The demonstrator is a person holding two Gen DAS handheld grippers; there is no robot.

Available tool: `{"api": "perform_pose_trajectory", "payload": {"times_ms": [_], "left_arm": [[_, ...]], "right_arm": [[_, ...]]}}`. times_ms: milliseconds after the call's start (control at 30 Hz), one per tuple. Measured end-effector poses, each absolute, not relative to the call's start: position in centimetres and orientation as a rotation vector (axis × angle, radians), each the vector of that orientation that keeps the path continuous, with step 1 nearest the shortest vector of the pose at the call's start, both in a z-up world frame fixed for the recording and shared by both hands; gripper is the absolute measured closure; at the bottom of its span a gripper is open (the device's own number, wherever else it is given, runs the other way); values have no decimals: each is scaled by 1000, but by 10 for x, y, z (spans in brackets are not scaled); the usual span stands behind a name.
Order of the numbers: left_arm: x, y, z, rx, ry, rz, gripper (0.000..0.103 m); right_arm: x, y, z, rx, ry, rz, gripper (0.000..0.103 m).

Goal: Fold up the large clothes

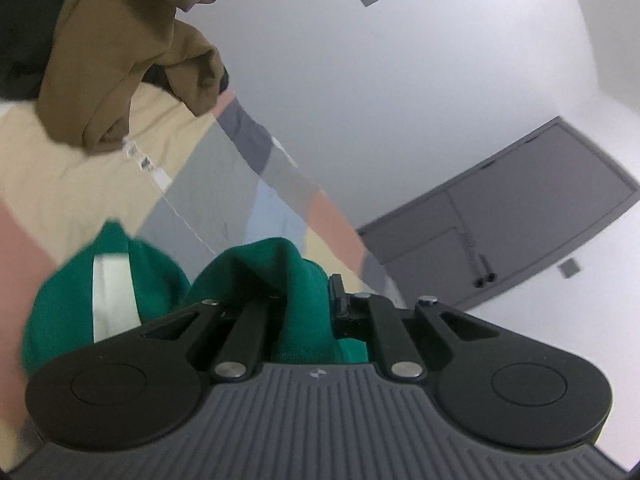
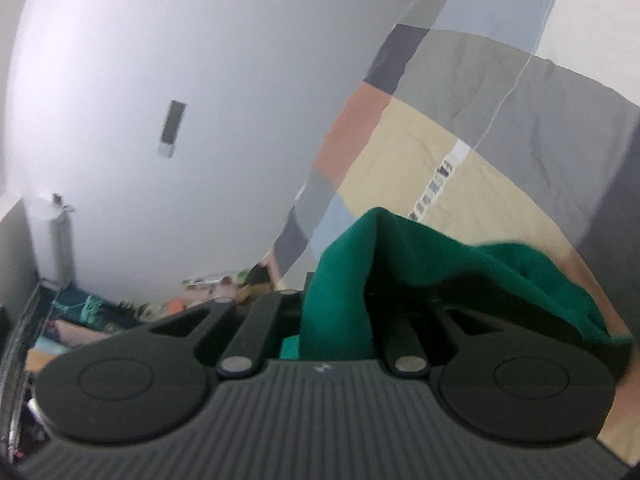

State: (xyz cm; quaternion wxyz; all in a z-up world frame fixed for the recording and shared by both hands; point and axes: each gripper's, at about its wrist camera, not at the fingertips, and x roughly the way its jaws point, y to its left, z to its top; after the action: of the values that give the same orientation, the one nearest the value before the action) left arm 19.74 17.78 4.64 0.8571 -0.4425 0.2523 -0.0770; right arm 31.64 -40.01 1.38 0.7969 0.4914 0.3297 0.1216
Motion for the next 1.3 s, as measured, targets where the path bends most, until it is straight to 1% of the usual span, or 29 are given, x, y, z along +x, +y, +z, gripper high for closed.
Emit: {"api": "perform_pose_trajectory", "payload": {"times_ms": [167,300,467,567,700,833,867,933,967,1000,1033,1067,1100,1200,1300], "left_arm": [[256,191,-17,-937,586,-106,91],[291,202,-64,-948,631,-75,91],[318,215,-106,-985,707,-56,91],[328,218,-117,-997,728,-44,91],[330,213,-119,-978,728,-31,90],[314,208,-106,-990,687,-13,89],[309,205,-101,-979,683,-11,86],[299,198,-90,-929,688,-22,62],[295,192,-83,-883,695,-50,39],[290,187,-75,-835,699,-76,33],[285,181,-68,-791,696,-71,33],[277,174,-58,-724,687,-56,32],[271,167,-50,-660,676,-47,31],[241,147,-25,-495,611,-31,28],[214,131,-8,-439,563,-81,28]], "right_arm": [[378,-388,-43,1052,780,207,91],[409,-384,-88,1056,812,220,91],[440,-373,-128,1058,869,226,91],[453,-369,-143,1080,894,223,91],[457,-367,-154,1086,894,228,91],[450,-366,-147,1070,857,242,91],[448,-365,-142,1044,846,245,89],[438,-362,-129,988,820,254,85],[435,-360,-124,963,808,257,76],[429,-358,-115,923,795,263,58],[423,-355,-107,882,782,270,47],[415,-351,-98,831,761,278,26],[405,-347,-88,779,737,285,20],[375,-335,-63,615,695,290,20],[340,-329,-41,518,642,317,20]]}}
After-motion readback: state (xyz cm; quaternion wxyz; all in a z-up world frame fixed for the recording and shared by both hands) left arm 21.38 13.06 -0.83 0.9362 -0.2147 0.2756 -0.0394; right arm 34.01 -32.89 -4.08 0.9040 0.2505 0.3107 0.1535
